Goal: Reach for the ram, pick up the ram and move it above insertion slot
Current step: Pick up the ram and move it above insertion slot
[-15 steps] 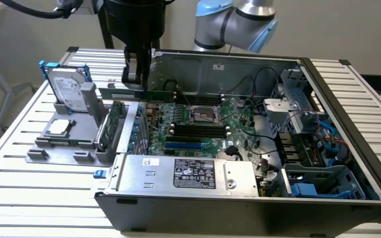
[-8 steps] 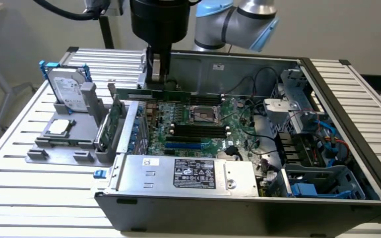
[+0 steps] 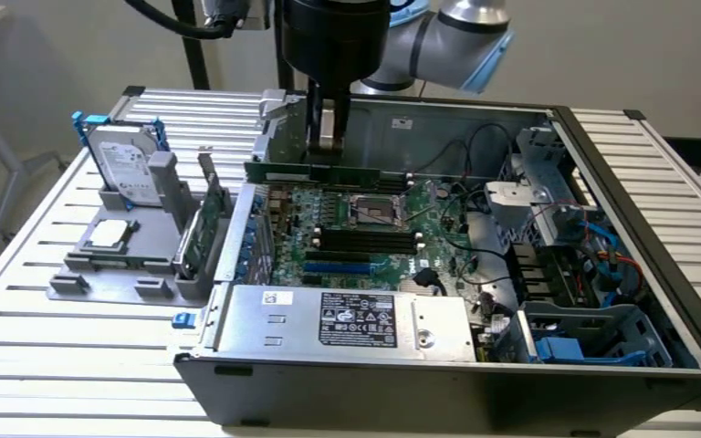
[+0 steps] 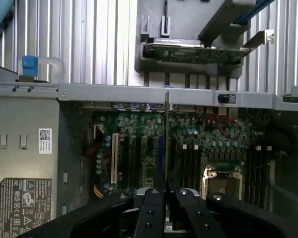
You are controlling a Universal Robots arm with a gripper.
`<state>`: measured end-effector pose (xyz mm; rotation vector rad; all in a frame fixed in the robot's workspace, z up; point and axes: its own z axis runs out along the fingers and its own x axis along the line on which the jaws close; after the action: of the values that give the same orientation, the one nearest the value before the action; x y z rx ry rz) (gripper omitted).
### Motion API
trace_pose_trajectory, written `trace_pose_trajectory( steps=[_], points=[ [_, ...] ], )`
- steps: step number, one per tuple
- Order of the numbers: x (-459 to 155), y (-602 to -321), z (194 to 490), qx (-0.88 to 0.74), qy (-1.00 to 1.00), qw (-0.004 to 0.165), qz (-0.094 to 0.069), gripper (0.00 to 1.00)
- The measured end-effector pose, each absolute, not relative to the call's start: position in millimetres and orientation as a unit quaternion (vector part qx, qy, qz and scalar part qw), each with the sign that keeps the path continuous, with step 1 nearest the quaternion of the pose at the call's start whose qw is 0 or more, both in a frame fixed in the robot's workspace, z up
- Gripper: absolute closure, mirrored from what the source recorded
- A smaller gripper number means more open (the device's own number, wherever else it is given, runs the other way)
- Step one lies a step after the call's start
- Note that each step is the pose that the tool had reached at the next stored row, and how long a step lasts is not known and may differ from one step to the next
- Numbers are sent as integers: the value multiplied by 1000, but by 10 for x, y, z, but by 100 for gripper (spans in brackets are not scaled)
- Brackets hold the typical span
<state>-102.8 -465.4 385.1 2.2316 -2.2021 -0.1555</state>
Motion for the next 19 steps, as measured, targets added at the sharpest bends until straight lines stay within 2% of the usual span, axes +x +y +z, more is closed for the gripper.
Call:
trace_pose_trajectory(
  steps=[19],
  points=[
    [-583, -4429, 3781, 712, -700, 1, -50, 86]
  ],
)
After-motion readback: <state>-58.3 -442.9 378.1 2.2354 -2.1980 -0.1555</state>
